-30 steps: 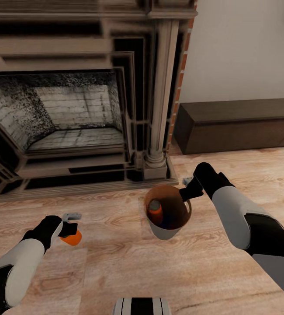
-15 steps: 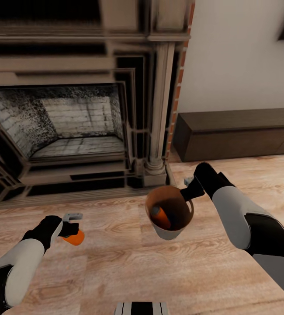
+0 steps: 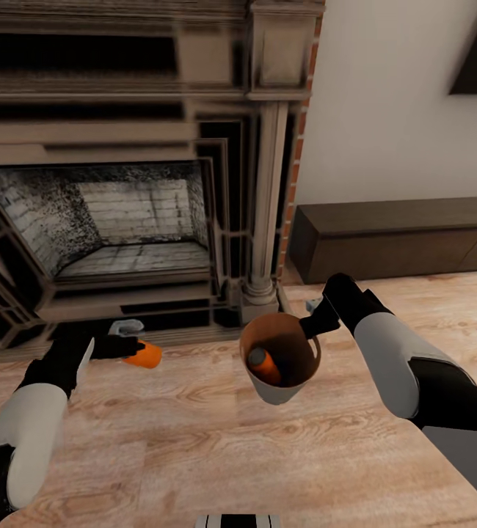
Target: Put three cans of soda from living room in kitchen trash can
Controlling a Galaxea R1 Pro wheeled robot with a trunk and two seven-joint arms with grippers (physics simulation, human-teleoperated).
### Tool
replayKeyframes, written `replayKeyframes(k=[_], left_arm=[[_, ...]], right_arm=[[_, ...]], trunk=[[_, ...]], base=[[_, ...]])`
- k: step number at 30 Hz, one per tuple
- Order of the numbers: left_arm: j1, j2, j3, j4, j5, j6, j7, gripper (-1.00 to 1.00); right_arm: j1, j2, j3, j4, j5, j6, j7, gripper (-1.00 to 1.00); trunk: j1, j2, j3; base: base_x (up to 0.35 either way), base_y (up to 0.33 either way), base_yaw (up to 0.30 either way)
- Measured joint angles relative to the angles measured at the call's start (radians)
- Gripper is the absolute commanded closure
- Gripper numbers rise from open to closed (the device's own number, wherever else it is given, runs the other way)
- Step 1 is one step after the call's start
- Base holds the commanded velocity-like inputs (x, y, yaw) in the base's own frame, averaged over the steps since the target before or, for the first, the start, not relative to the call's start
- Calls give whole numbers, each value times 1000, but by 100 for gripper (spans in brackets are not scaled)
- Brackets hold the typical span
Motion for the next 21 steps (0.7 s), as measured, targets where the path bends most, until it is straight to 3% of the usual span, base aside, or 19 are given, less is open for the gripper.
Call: replayKeyframes(k=[3, 7, 8, 9, 10, 11, 12, 14, 17, 19, 20, 21], left_arm=[[-35, 6, -26, -97, 1, 67, -42, 100], [-120, 36, -41, -135, -4, 132, -168, 100], [-151, 54, -52, -140, -8, 139, -220, 100], [-195, 84, -93, -141, -7, 150, -297, 100], [-211, 95, -113, -140, -10, 154, -325, 100], [-239, 114, -155, -137, -11, 158, -387, 100], [-252, 120, -175, -136, -14, 161, -416, 100], [-286, 136, -231, -138, -13, 182, -536, 100], [-305, 137, -306, -146, -21, 203, -701, 100], [-310, 132, -348, -148, -23, 210, -759, 100], [-314, 115, -382, -149, -22, 227, -792, 100], [-315, 106, -392, -149, -25, 232, -799, 100]], right_arm=[[0, -1, 3, 2, 15, -5, 0, 100], [0, -1, 1, 4, 3, -1, 1, 100], [1, -1, 0, 5, 1, 0, 1, 100], [2, -2, 0, 6, 0, 0, 1, 100], [2, -2, 1, 7, 2, 0, 1, 100], [3, -2, 1, 7, 5, -2, 1, 100], [4, -2, 2, 7, 7, -2, 1, 100], [5, 0, 4, 10, 11, -3, 0, 100], [5, 3, 4, 17, 5, -1, -3, 100], [5, 4, 5, 21, 3, -1, -3, 100], [6, 10, 7, 24, 11, -4, -3, 100], [6, 14, 7, 25, 11, -3, -4, 100]], trunk=[[-1, 1, 12], [-3, 2, 27], [-4, 2, 31], [-4, 2, 35], [-4, 2, 39], [-4, 2, 39], [-4, 2, 39], [-4, 2, 39], [-4, 3, 39], [-4, 3, 39], [-4, 3, 39], [-4, 3, 39]], base=[[0, 0, 0], [0, 0, 0], [0, 0, 0], [0, 0, 0], [0, 0, 0], [0, 0, 0], [0, 0, 0], [0, 0, 0], [0, 0, 0], [0, 0, 0], [0, 0, 0], [0, 0, 0]])
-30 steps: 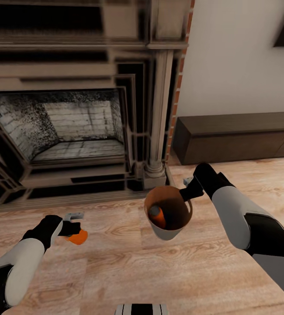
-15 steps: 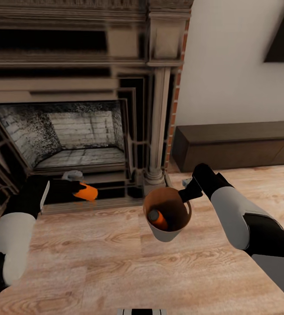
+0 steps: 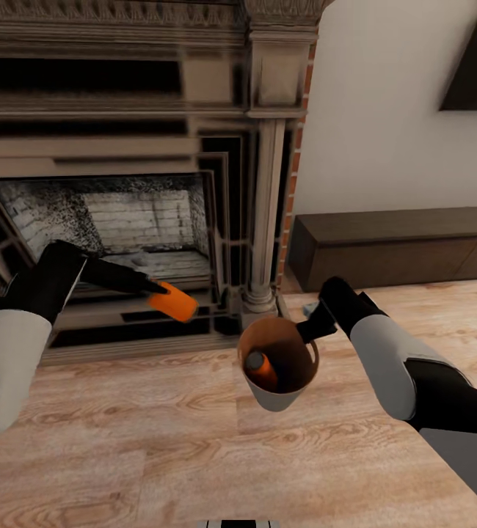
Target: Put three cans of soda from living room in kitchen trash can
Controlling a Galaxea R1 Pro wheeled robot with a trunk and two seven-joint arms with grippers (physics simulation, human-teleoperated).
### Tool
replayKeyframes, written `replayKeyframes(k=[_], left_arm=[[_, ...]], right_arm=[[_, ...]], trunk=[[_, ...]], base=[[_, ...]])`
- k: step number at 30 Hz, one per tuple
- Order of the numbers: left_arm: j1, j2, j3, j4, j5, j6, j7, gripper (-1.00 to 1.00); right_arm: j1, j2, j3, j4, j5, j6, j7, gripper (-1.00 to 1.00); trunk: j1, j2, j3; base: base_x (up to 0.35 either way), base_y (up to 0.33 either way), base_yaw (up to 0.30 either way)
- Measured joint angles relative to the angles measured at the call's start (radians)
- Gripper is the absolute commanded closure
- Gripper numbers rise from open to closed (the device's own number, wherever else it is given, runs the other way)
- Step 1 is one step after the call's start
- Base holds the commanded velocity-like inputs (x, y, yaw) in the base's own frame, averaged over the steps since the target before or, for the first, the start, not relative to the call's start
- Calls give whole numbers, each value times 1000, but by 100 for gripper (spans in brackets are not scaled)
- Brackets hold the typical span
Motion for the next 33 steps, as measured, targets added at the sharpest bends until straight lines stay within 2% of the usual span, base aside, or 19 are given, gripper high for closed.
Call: replayKeyframes(k=[1, 3, 6, 8, 12, 17, 19, 22, 23, 24, 25, 27, 32, 33], left_arm=[[-1, -9, -8, 0, 0, 6, -6, 100], [-9, -53, -43, -4, 1, 35, -21, 100], [-19, -104, -148, -28, 0, 79, -24, 100], [-22, -122, -191, -72, -2, 118, -25, 100], [-23, -144, -217, -113, -4, 123, -25, 100], [-23, -152, -223, -152, -5, 123, -26, 100], [-23, -155, -223, -162, -5, 123, -27, 100], [-23, -177, -229, -167, -6, 123, -27, 100], [-23, -193, -248, -168, -4, 123, -27, 100], [-23, -199, -257, -168, -7, 123, -27, 100], [-23, -212, -284, -167, -6, 123, -26, 100], [-23, -220, -312, -165, -9, 123, -24, 100], [-23, -235, -343, -163, -11, 123, -17, 100], [-22, -245, -350, -161, -14, 123, -8, 100]], right_arm=[[0, 4, -1, 0, -2, 0, -1, 100], [0, 27, 2, 3, 5, -2, -1, 100], [0, 52, -6, 5, -20, 6, 1, 100], [0, 58, -7, 5, -27, 8, 1, 100], [0, 74, 2, 5, 12, -4, -3, 100], [0, 81, -2, 5, -16, 5, -2, 100], [0, 82, 1, 5, -6, 2, -2, 100], [0, 83, 4, 5, 4, -2, -3, 100], [0, 88, 6, 5, 8, -3, -3, 100], [0, 90, 4, 5, 2, -1, -3, 100], [0, 93, 3, 4, -2, 0, -3, 100], [0, 95, 1, 4, -14, 4, -3, 100], [0, 99, 6, 3, 3, -2, -4, 100], [0, 101, 6, 2, 4, -2, -4, 100]], trunk=[[0, 0, 0], [0, 0, 0], [0, 0, 0], [0, 0, 0], [0, 0, 0], [0, 0, 0], [0, 0, 0], [0, 0, 0], [0, 0, 0], [0, 0, 0], [0, 0, 0], [0, 0, 0], [0, 0, 0], [0, 0, 0]], base=[[0, 0, 0], [0, 0, 0], [0, 0, 0], [0, 0, 0], [0, 0, 0], [0, 0, 0], [0, 0, 0], [0, 0, 0], [0, 0, 0], [0, 0, 0], [0, 0, 0], [0, 0, 0], [0, 0, 0], [0, 0, 0]])
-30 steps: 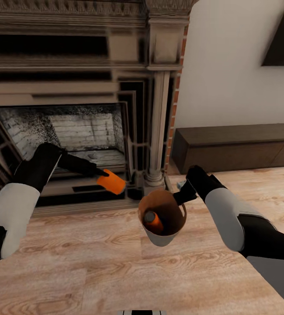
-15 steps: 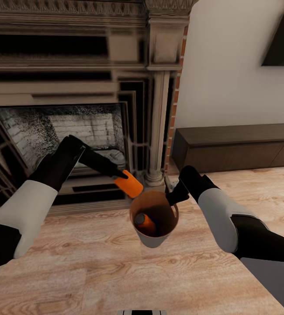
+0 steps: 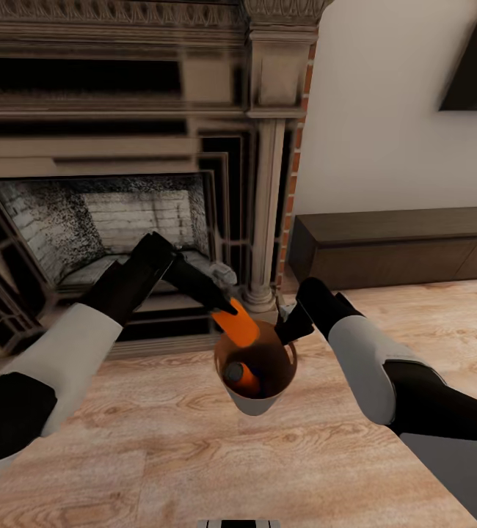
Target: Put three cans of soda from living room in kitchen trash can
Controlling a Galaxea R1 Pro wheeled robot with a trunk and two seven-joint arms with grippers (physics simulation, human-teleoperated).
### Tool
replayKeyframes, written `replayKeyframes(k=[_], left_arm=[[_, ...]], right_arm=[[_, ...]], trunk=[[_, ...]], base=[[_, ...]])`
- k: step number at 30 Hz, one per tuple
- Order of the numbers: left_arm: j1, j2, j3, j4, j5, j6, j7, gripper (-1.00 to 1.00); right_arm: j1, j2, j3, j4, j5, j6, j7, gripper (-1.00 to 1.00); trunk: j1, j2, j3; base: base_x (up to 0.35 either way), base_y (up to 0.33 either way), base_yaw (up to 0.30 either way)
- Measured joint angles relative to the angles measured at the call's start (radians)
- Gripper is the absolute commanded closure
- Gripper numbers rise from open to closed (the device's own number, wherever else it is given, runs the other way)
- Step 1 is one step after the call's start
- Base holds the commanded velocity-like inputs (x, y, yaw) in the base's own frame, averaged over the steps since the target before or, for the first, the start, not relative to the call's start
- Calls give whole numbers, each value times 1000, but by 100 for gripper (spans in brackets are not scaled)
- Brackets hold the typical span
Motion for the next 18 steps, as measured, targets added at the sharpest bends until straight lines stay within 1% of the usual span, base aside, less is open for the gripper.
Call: replayKeyframes(k=[1, 3, 4, 5, 6, 7, 10, 14, 16, 17, 18], left_arm=[[1, -12, -7, 2, -14, 0, 13, 100], [3, -42, -15, 7, -75, 0, 32, 100], [4, -49, -16, 8, -92, 0, 35, 100], [7, -68, -18, 9, -128, 0, 40, 100], [8, -73, -18, 9, -138, 0, 41, 100], [9, -84, -19, 9, -152, 0, 43, 100], [11, -99, -20, 10, -165, 0, 45, 100], [11, -110, -22, 10, -172, 0, 50, 100], [11, -115, -21, 10, -173, 0, 69, 100], [12, -120, -22, 11, -173, 0, 88, 100], [12, -121, -22, 11, -173, 0, 93, 100]], right_arm=[[0, 3, 0, -1, 0, 0, 0, 100], [0, 11, -1, -3, -6, 2, 0, 100], [0, 13, -3, -4, -15, 5, 0, 100], [0, 15, -4, -4, -17, 6, 1, 100], [0, 16, -4, -4, -18, 6, 1, 100], [0, 17, -3, -4, -13, 5, 1, 100], [0, 21, 1, -4, 1, 0, 0, 100], [0, 25, -3, -4, -12, 4, 1, 100], [0, 25, -3, -3, -14, 5, 1, 100], [0, 26, -2, -3, -10, 4, 0, 100], [-1, 26, -1, -3, -6, 2, 0, 100]], trunk=[[0, 0, 0], [0, 0, 0], [0, 0, 0], [0, 0, 0], [0, 0, 0], [0, 0, 0], [0, 0, 0], [0, 0, 0], [0, 0, 0], [0, 0, 0], [0, 0, 0]], base=[[0, 0, 0], [0, 0, 0], [0, 0, 0], [0, 0, 0], [0, 0, 0], [0, 0, 0], [0, 0, 0], [0, 0, 0], [0, 0, 0], [0, 0, 0], [0, 0, 0]])
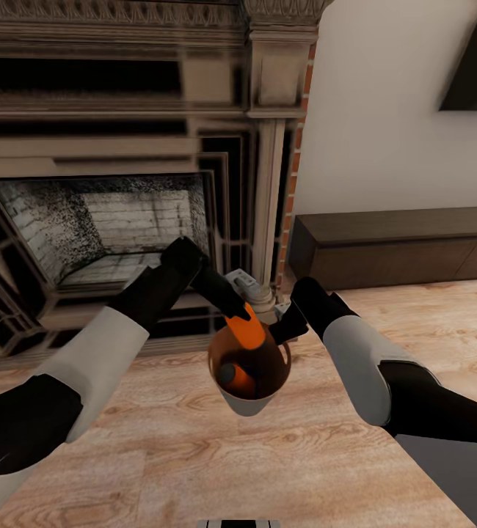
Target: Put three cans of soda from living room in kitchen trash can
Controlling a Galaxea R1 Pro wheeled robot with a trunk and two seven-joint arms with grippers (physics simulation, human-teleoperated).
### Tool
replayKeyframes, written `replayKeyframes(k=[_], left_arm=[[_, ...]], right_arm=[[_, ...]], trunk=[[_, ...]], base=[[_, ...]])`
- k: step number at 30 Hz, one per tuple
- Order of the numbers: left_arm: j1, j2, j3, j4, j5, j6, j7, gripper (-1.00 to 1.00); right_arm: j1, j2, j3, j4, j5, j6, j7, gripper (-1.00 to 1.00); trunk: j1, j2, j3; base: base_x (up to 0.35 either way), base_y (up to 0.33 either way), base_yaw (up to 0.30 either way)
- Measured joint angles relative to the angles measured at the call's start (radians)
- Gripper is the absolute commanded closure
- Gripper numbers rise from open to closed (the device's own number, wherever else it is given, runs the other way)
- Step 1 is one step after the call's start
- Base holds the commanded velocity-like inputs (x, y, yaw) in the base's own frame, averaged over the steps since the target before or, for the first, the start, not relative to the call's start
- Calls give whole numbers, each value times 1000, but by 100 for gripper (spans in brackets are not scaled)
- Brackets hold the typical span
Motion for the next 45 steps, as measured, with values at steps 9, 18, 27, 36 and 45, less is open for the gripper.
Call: replayKeyframes(k=[9, 18, 27, 36, 45], left_arm=[[21, -15, -78, 3, 0, 0, 19, 100], [38, -21, -102, 2, 0, 0, 20, 100], [76, -24, -124, 3, 1, 0, 85, 100], [100, -30, -126, 4, 1, 0, 106, 100], [101, -31, -127, 4, 0, 0, 123, 100]], right_arm=[[1, 1, -1, -1, -2, 1, 0, 100], [0, 2, 0, -4, -3, 1, 0, 100], [-1, 3, 0, -5, -1, 0, 0, 100], [-1, 6, 1, -3, 3, -1, 0, 100], [0, 8, 0, -2, 2, 0, 0, 100]], trunk=[[0, 0, 0], [0, 0, 0], [0, 0, 0], [0, 0, 0], [0, 0, 0]], base=[[0, 0, 0], [0, 0, 0], [0, 0, 0], [0, 0, 0], [0, 0, 0]])
